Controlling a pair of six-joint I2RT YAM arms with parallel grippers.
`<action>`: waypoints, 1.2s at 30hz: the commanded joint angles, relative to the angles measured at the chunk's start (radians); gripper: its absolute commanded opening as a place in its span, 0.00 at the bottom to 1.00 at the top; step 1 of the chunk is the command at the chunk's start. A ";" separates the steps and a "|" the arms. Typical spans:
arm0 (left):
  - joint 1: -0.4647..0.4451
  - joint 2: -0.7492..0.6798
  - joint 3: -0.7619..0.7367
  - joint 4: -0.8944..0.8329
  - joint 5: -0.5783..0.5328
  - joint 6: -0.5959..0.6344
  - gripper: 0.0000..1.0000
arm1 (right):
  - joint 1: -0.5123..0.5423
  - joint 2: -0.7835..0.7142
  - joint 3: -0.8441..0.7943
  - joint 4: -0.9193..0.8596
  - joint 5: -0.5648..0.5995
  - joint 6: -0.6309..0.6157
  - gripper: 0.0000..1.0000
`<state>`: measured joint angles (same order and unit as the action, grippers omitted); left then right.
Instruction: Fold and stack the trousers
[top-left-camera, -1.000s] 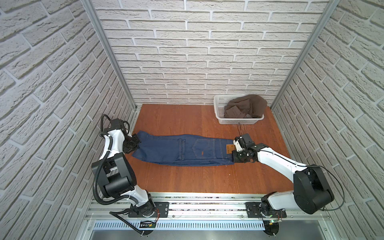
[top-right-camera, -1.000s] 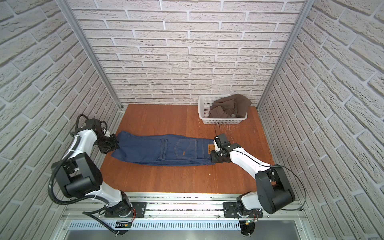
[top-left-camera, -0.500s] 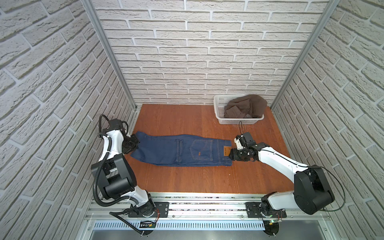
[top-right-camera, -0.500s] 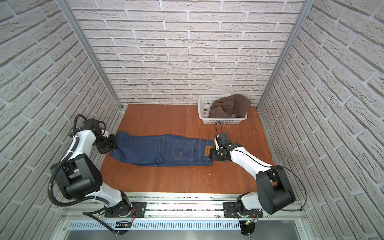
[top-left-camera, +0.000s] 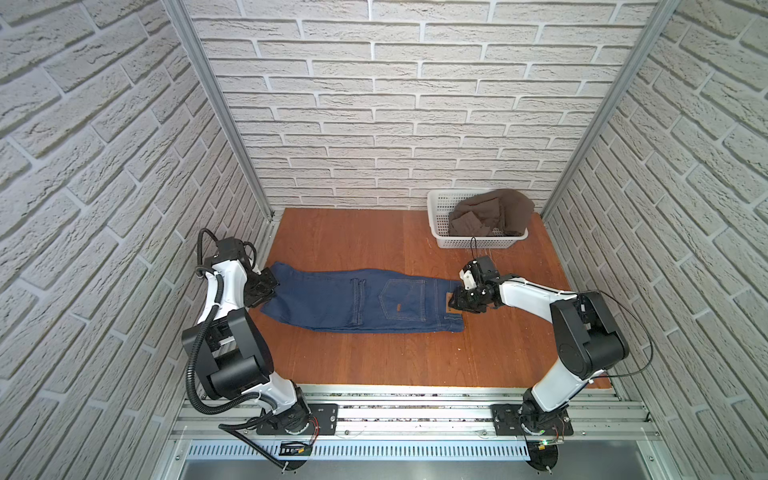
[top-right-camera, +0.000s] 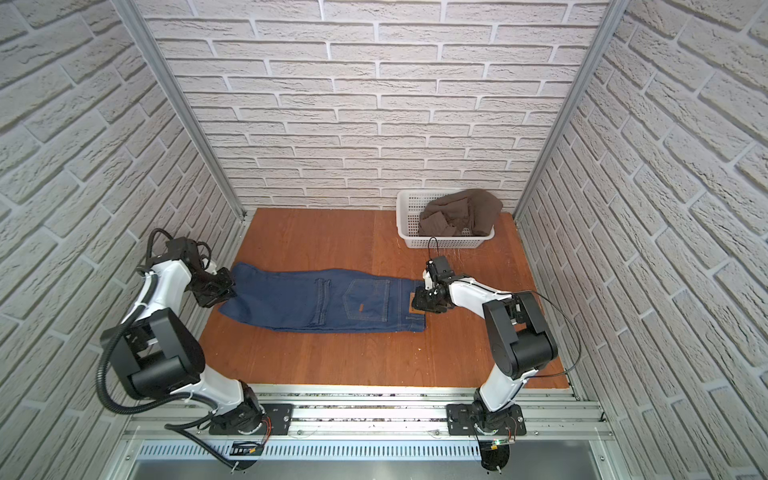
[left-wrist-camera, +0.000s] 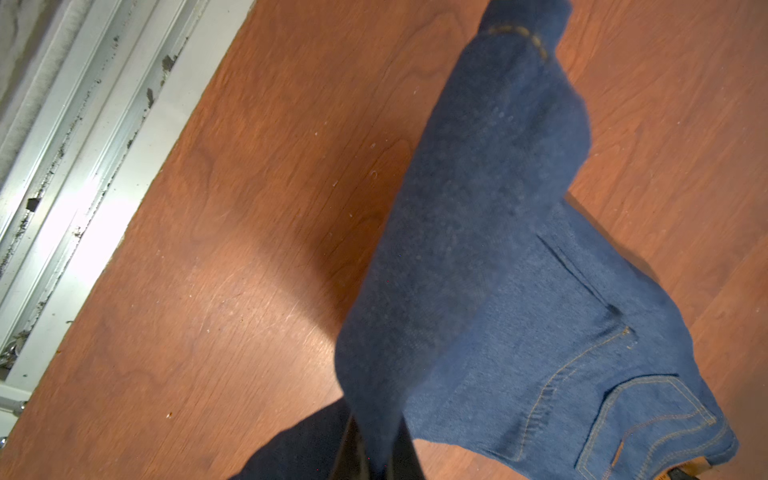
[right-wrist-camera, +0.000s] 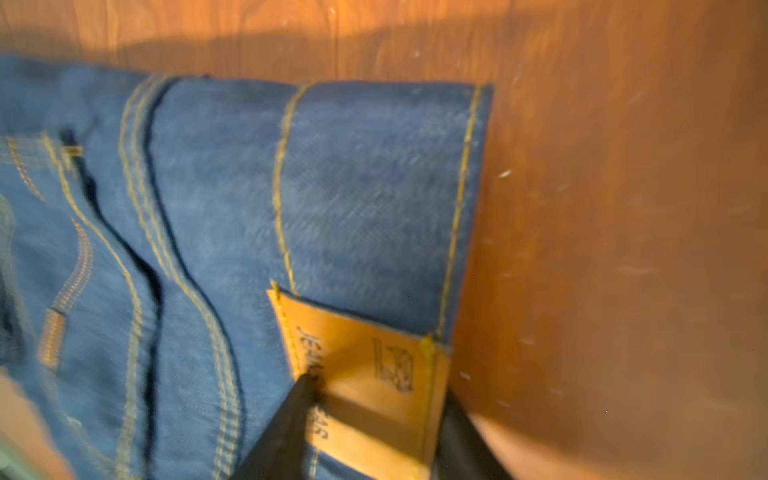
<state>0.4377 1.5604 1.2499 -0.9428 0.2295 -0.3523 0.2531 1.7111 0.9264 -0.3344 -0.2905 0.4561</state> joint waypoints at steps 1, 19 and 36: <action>0.009 -0.036 0.006 -0.005 0.007 0.013 0.00 | 0.000 0.031 -0.008 0.037 -0.075 0.012 0.23; 0.004 -0.037 0.215 -0.115 -0.058 0.037 0.00 | -0.070 0.046 -0.087 0.078 -0.036 0.041 0.06; -0.403 -0.145 0.198 -0.087 -0.080 -0.080 0.00 | -0.051 0.095 -0.129 0.215 -0.194 0.125 0.06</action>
<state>0.0742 1.4544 1.4639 -1.0615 0.1623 -0.3786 0.1902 1.7592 0.8398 -0.0986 -0.5159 0.5526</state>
